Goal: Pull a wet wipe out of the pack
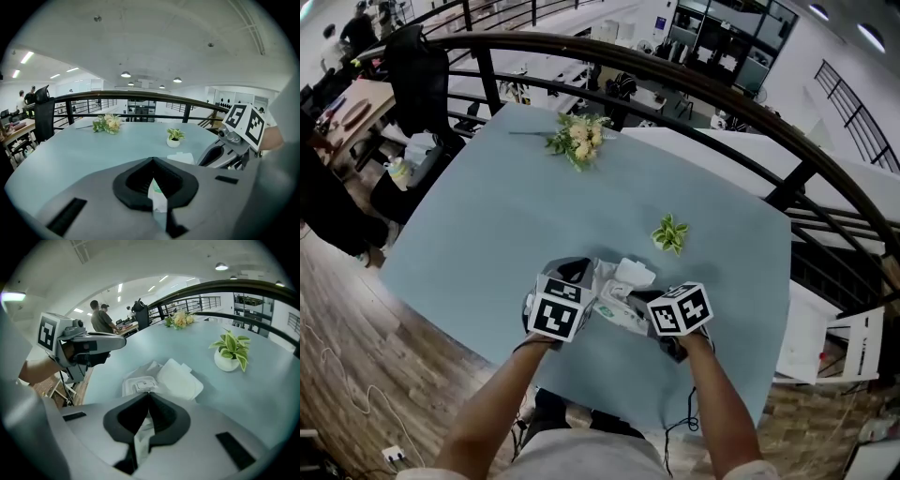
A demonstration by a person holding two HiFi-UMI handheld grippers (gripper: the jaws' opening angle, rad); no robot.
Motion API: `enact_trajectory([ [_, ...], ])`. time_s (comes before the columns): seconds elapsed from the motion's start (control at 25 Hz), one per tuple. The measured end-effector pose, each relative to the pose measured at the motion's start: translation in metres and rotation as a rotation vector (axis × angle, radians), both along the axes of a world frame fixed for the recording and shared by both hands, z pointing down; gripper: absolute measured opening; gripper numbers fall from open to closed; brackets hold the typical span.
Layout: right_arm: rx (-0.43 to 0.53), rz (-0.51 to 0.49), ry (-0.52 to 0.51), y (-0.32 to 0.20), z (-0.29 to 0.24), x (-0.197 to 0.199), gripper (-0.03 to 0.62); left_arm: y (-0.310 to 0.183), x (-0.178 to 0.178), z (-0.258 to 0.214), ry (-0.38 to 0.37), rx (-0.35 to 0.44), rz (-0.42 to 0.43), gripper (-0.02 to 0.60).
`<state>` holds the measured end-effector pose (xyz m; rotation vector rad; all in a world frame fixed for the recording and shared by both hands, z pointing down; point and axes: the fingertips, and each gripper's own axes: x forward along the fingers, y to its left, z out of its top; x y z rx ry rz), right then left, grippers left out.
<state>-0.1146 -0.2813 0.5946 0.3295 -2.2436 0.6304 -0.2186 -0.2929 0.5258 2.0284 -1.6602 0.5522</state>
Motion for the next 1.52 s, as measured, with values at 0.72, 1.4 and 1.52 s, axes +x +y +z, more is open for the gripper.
enact_trajectory([
  [0.72, 0.021, 0.106, -0.067, -0.006, -0.013, 0.006, 0.006, 0.006, 0.013, -0.008, -0.045, -0.013, 0.044, -0.003],
  [1.4, 0.102, 0.201, -0.084, -0.009, -0.042, 0.011, 0.006, -0.008, 0.028, -0.032, -0.070, 0.038, 0.153, -0.003],
  [1.52, 0.116, 0.223, -0.088, -0.009, -0.045, 0.011, 0.006, -0.008, 0.031, -0.033, -0.069, 0.043, 0.173, -0.003],
])
